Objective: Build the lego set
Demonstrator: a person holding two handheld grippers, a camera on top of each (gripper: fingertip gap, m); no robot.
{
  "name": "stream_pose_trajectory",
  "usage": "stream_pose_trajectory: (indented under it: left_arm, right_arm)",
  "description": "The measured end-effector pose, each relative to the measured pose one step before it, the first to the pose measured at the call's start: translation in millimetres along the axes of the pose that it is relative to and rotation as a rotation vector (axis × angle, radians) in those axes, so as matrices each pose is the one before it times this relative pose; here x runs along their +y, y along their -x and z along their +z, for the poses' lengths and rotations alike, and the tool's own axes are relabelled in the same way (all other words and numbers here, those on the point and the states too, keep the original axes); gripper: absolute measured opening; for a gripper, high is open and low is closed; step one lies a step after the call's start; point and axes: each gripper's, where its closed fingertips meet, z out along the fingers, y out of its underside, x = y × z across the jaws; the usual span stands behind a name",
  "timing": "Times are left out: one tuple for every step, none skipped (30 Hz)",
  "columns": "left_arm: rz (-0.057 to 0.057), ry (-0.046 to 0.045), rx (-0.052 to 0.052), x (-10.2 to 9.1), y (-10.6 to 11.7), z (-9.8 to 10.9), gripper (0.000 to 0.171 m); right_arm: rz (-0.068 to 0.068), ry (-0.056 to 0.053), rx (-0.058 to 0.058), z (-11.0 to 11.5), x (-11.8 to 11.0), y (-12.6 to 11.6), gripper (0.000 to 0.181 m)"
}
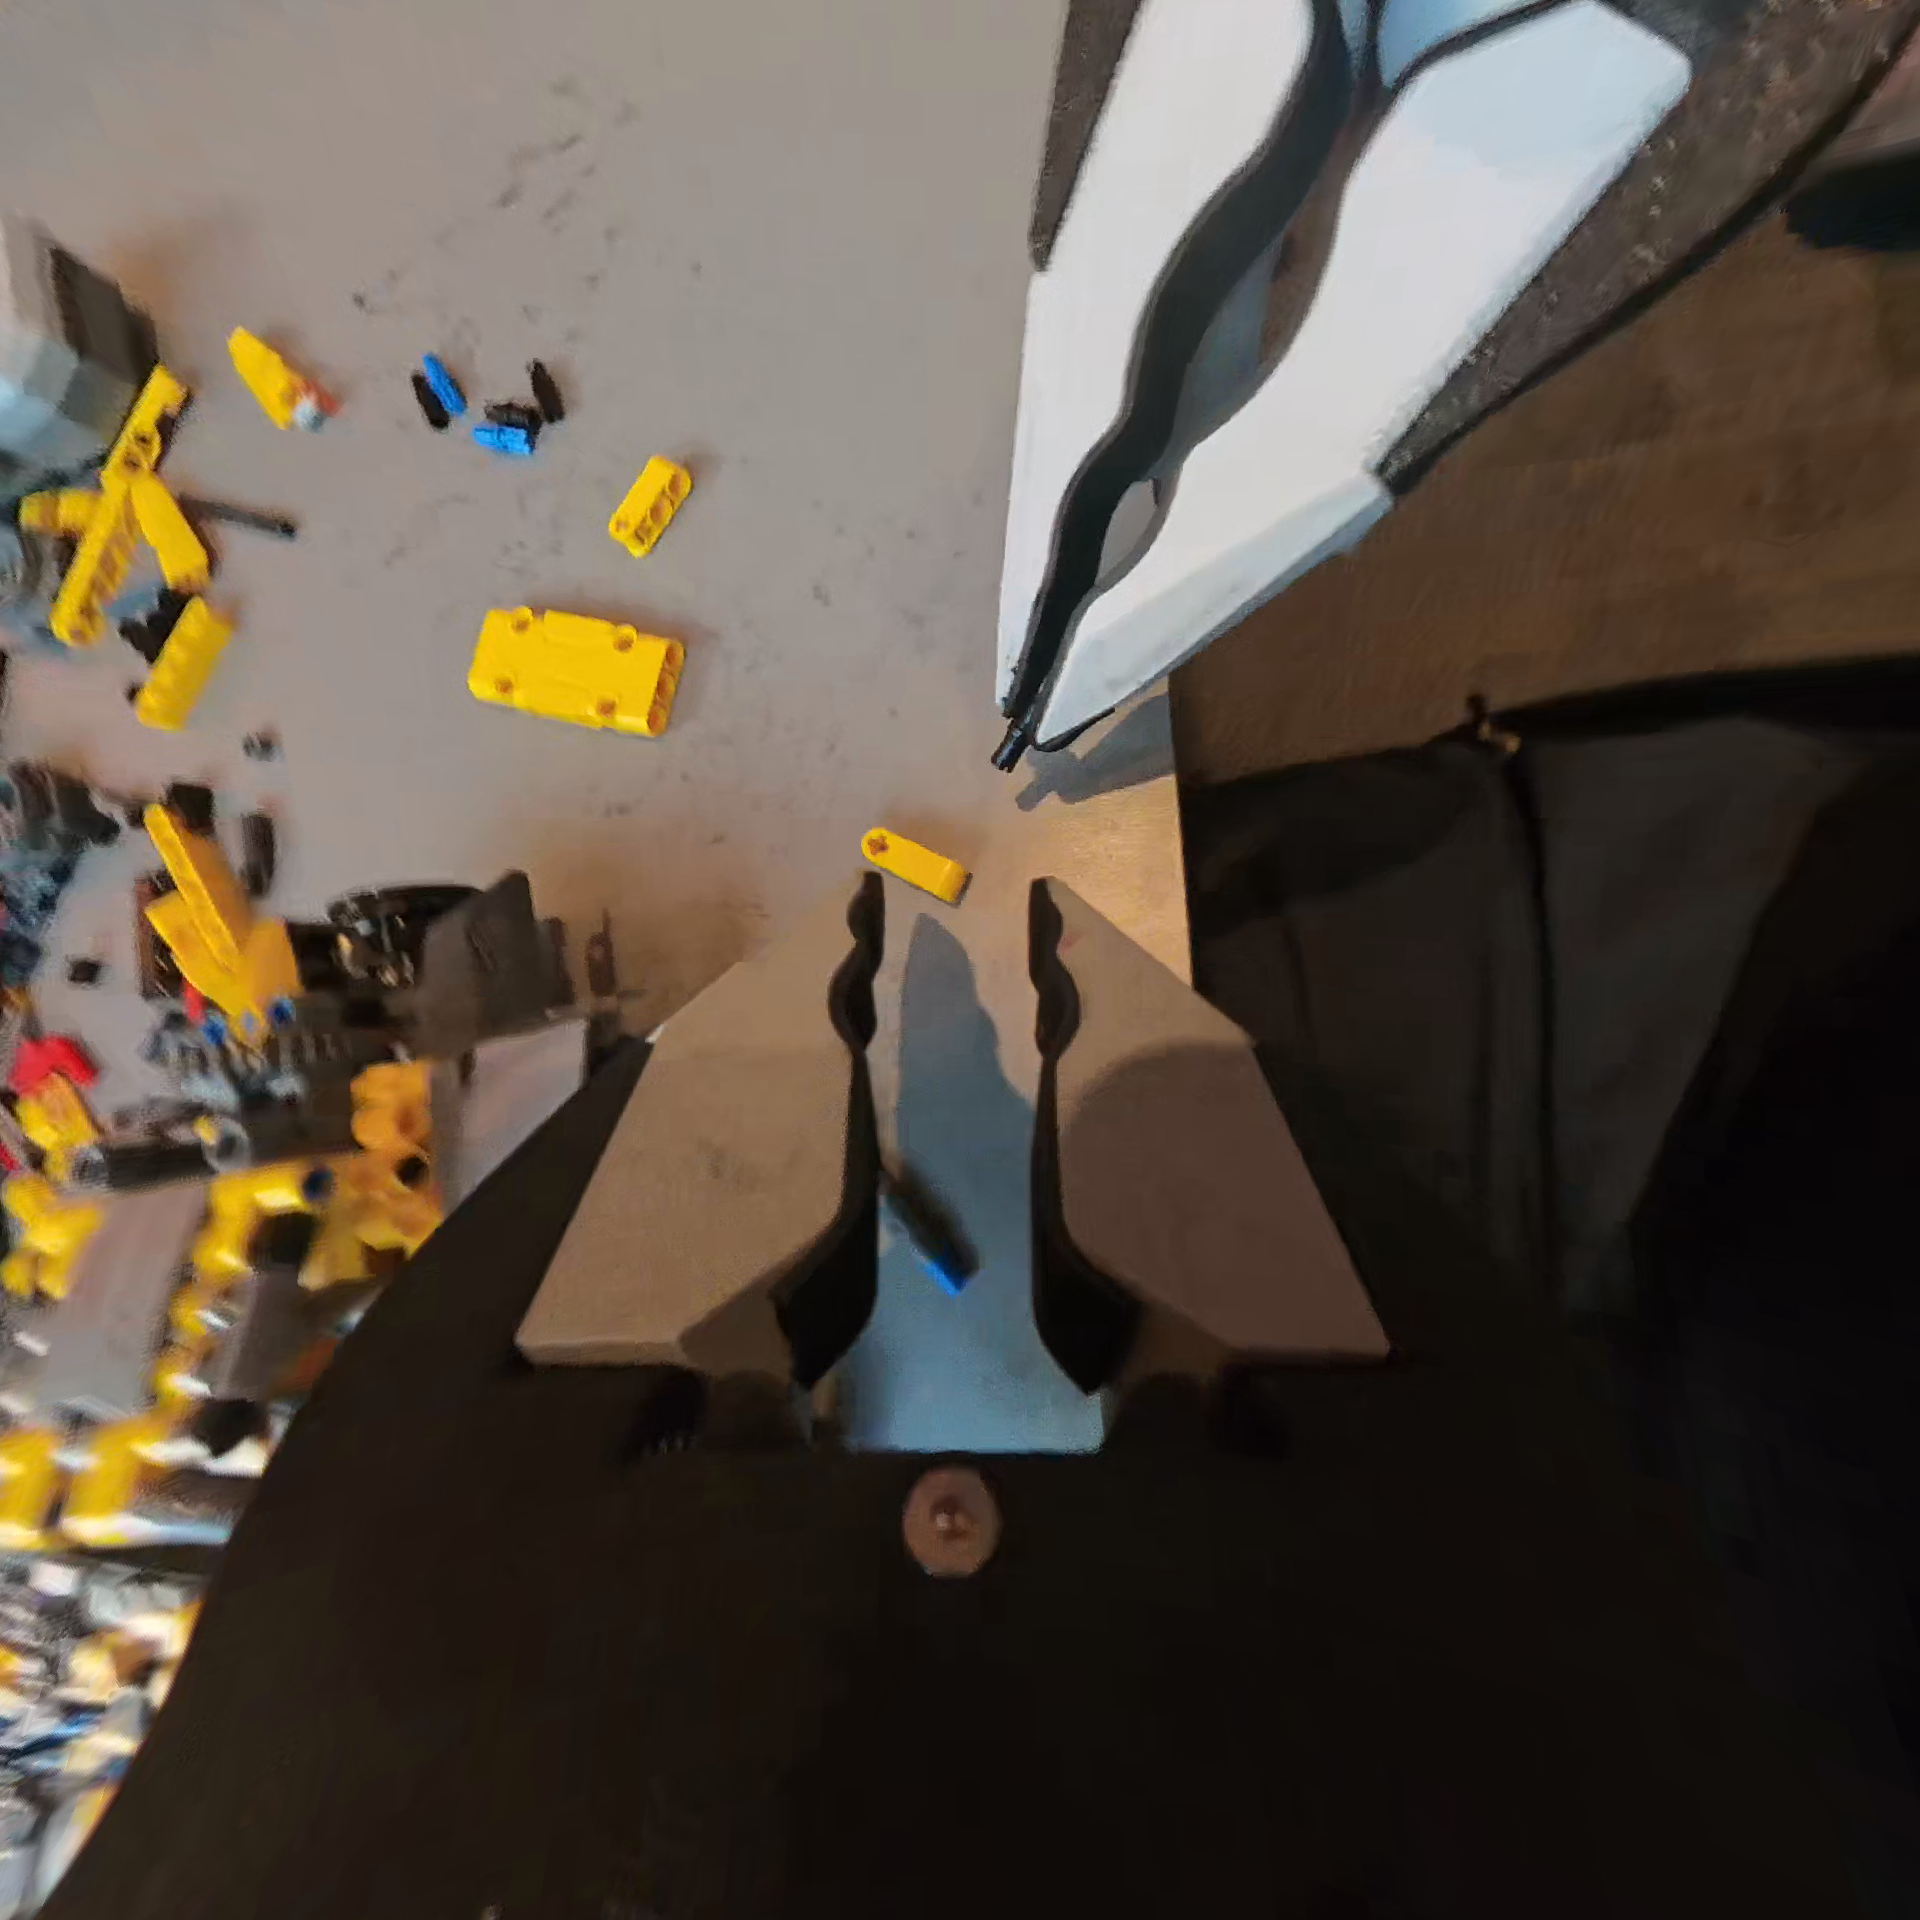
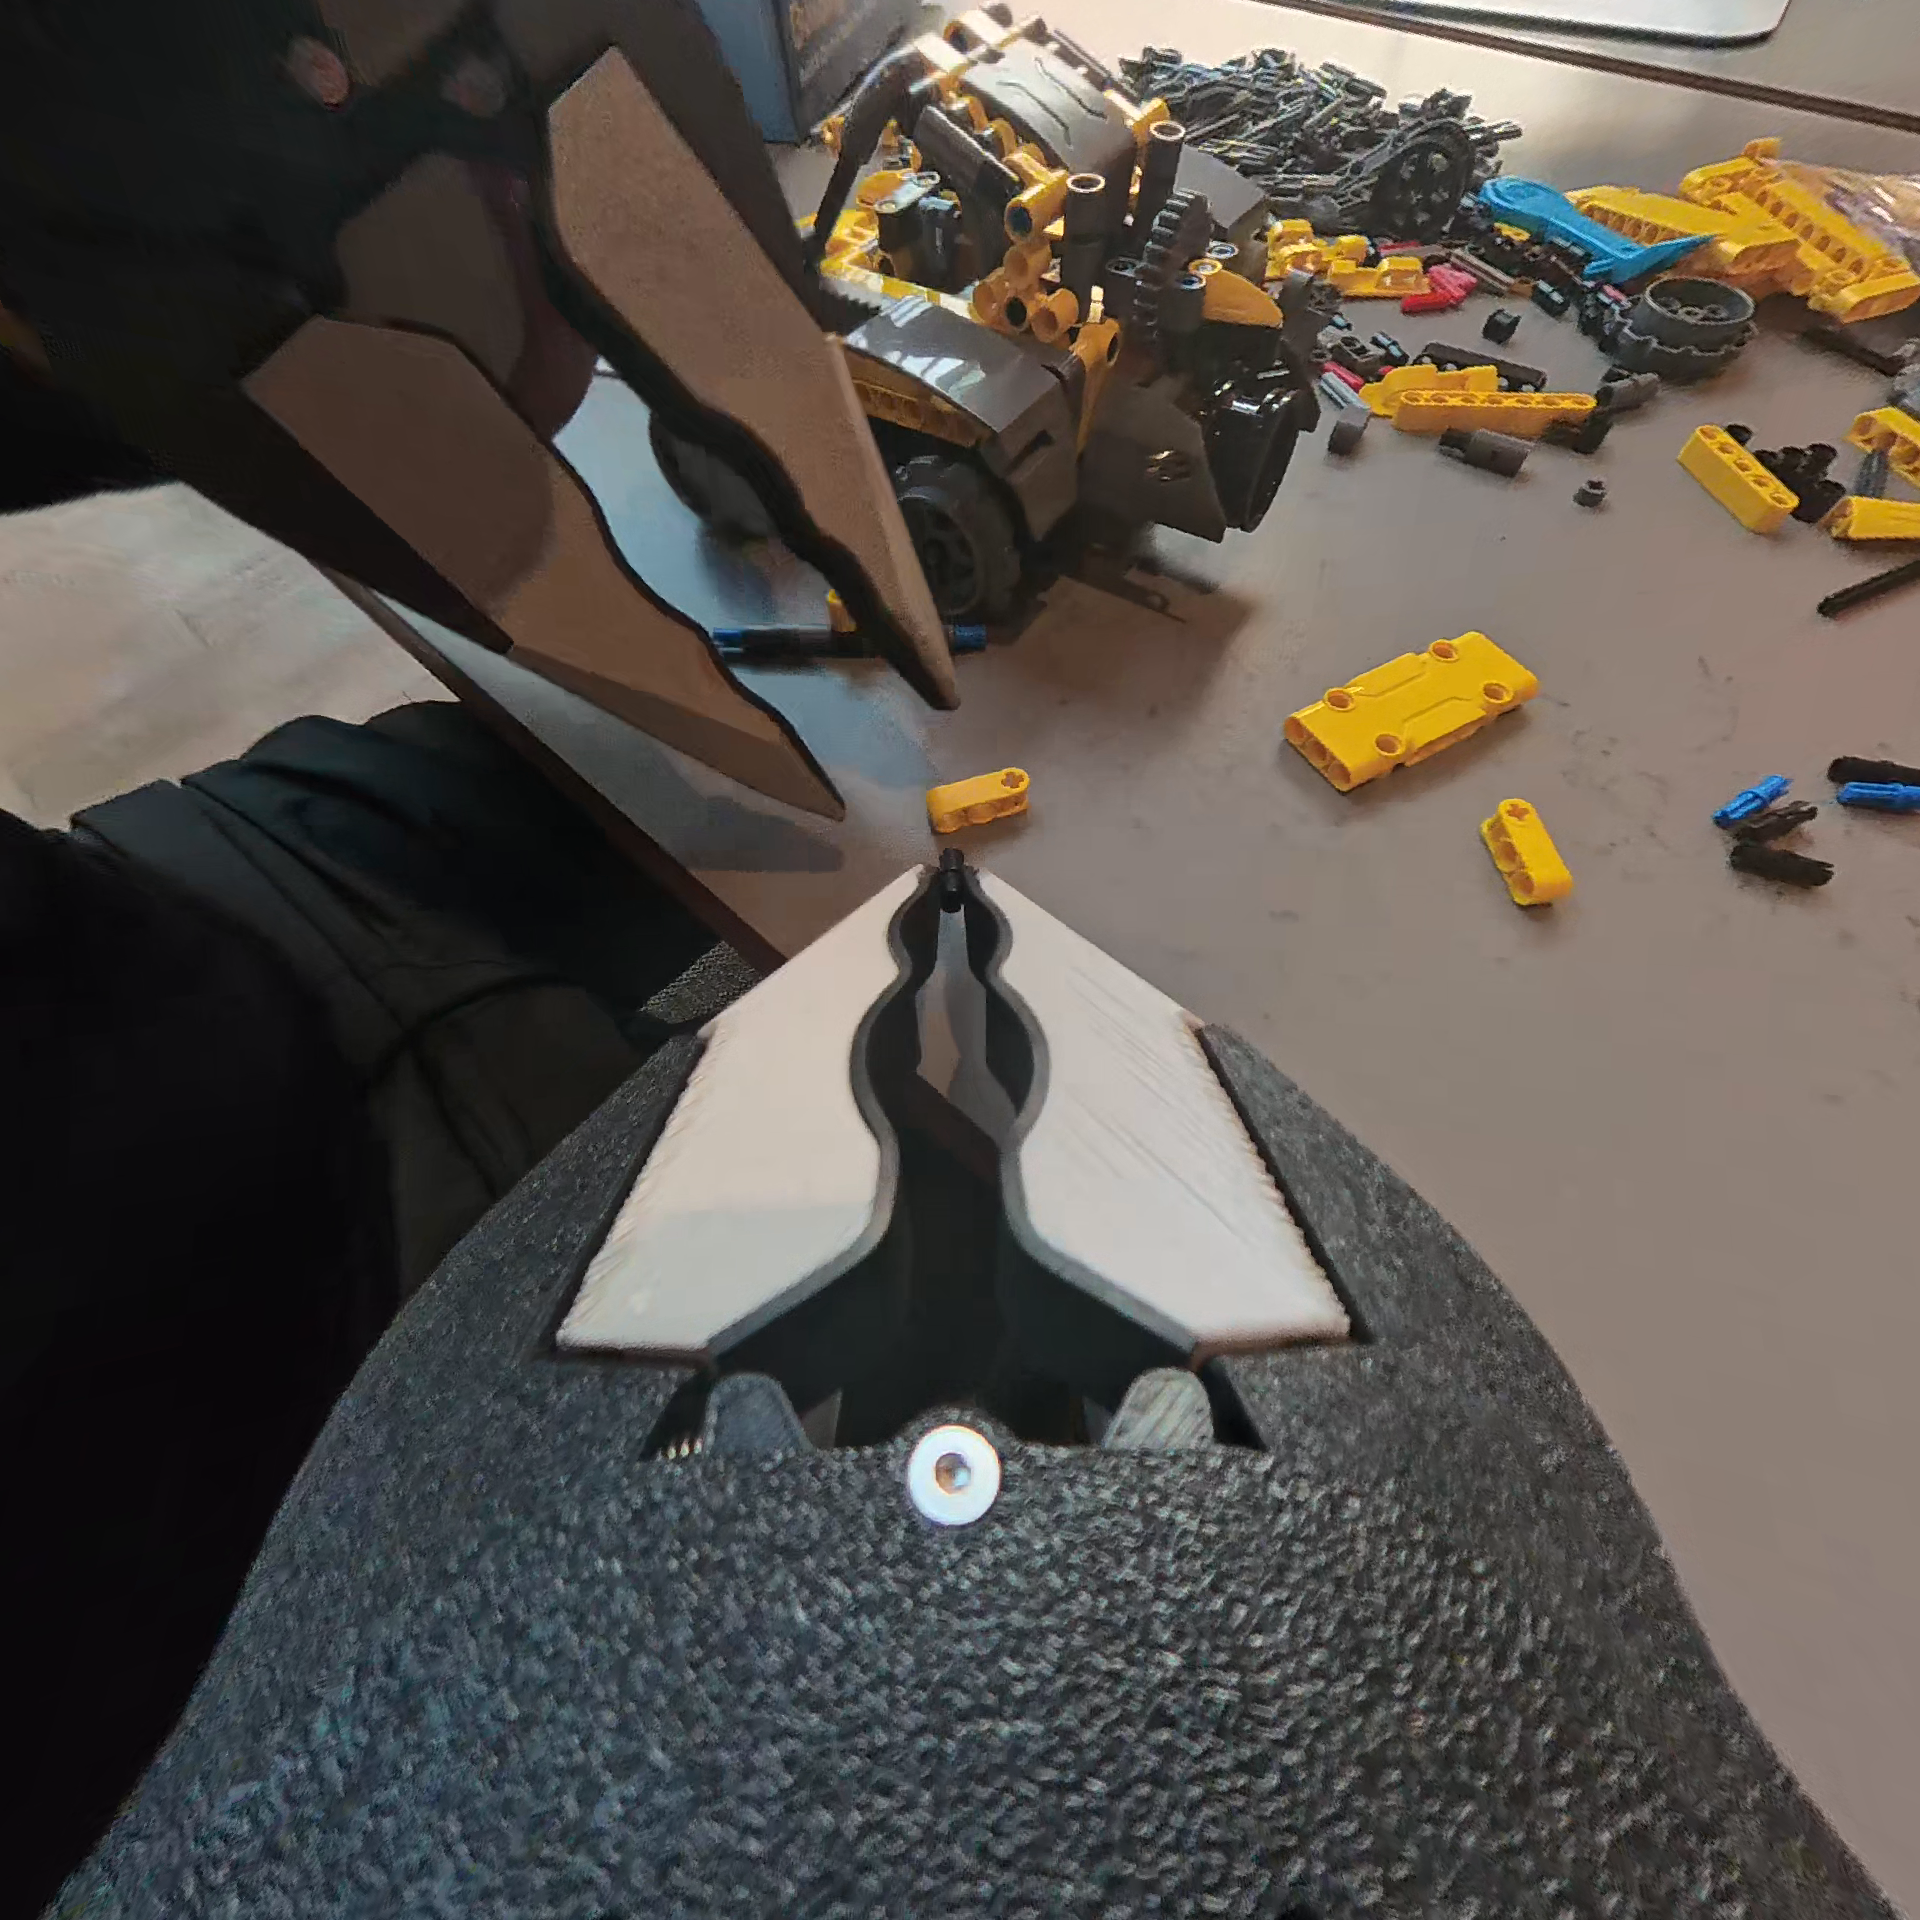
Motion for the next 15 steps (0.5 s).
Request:
stream_pose_trajectory:
  left_arm:
    - [0.0564,0.02456,0.007,-1.87,2.65,-0.21,0.025]
    - [0.0396,0.02936,-0.0042,-0.15,5.34,0.51,0.027]
    - [0.0231,0.02974,0.0013,0.8,5.1,1.04,0.027]
    - [0.016,0.01946,0.0185,-0.23,1.89,0.8,0.026]
    - [0.0185,0.00162,0.023,-2.15,-0.14,0.32,0.025]
    - [0.0241,-0.01119,0.02,-3.11,-1.25,0.15,0.022]
    - [0.0274,-0.00976,0.0207,-2.19,-2.62,0.45,0.018]
    - [0.029,-0.00149,0.0181,-0.83,-3.2,0.85,0.018]
    - [0.0268,0.01062,0.0089,1.33,-2.72,1.4,0.018]
    - [0.0146,0.02389,-0.0049,3.43,-0.94,2.15,0.017]
    - [-0.0028,0.02847,-0.0121,4.43,0.4,2.7,0.016]
    - [-0.0136,0.02016,-0.0023,3.6,-1.14,2.99,0.013]
    - [-0.0207,0.00984,0.0035,2.67,-2.01,2.72,0.011]
    - [-0.0245,0.00287,0.0008,1.78,-1.46,2.17,0.01]
    - [-0.0195,-0.01208,0.0009,-0.06,-1.57,0.99,0.007]
  right_arm:
    - [-0.0036,0.0014,-0.002,-1.53,0.25,-0.28,0.004]
    - [-0.0029,0.0036,0.0016,-1.55,0.83,-0.76,0.004]
    - [-0.0005,0.0021,0.005,-1.6,0.93,-1.2,0.004]
    - [0.0021,0.0,0.0011,-1.59,0.71,-0.6,0.004]
    - [0.0045,0.0007,-0.0037,-1.27,0.94,-0.08,0.004]
    - [0.0058,0.0012,-0.0042,-0.92,1.01,-0.15,0.004]
    - [0.0061,0.0009,-0.0059,-0.39,1.02,0.05,0.004]
    - [0.005,-0.0006,-0.0074,-0.13,0.61,0.39,0.004]
    - [0.0025,-0.0011,-0.0083,-0.04,0.45,0.97,0.004]
    - [0.0001,-0.0021,-0.0053,0.16,0.04,0.74,0.004]
    - [-0.0012,-0.0008,-0.0037,0.37,-0.02,0.76,0.004]
    - [-0.0025,0.0006,-0.0041,0.54,0.04,0.83,0.004]
    - [-0.0028,0.0009,-0.0015,0.35,0.06,0.46,0.004]
    - [-0.0021,0.0014,-0.0011,0.42,0.05,0.31,0.004]
    - [-0.0009,0.0006,-0.0011,0.24,-0.05,0.35,0.004]
